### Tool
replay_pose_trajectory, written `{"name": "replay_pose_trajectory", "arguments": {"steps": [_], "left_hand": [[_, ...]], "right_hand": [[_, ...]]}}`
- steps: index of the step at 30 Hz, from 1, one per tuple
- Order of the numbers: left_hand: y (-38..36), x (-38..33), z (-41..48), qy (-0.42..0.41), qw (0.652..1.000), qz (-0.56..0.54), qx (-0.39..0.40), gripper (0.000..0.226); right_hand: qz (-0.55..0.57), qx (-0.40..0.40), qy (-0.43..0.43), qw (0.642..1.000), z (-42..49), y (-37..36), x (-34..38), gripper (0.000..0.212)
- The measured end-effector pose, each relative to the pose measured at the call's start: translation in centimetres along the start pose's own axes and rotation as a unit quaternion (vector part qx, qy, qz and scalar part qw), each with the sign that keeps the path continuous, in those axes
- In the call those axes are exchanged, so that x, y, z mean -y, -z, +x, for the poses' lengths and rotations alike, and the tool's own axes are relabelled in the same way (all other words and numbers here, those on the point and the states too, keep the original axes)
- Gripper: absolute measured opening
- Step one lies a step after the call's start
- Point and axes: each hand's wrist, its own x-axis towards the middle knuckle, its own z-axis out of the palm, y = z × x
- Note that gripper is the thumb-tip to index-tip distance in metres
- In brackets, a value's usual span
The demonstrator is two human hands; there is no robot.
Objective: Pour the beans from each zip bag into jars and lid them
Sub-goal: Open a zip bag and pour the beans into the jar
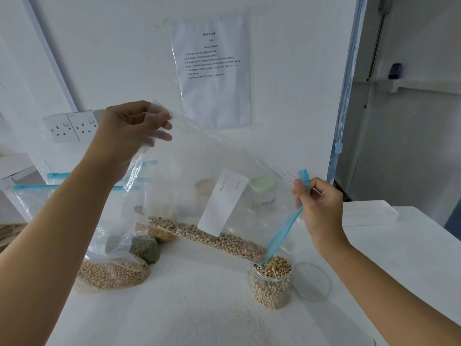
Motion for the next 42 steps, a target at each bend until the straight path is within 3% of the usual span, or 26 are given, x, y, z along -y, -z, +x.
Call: {"name": "replay_pose_trajectory", "arguments": {"steps": [25,42], "left_hand": [[-1.5,0.3,0.0,-0.010,0.999,0.049,-0.012,0.020],[-1.3,0.6,0.1,0.000,0.998,0.061,-0.015,0.011]], "right_hand": [[0.011,-0.027,-0.047,0.998,-1.0,-0.6,-1.2,0.032],[-0.001,-0.007,-0.032,0.999,-1.3,-0.7,-0.6,0.037]]}}
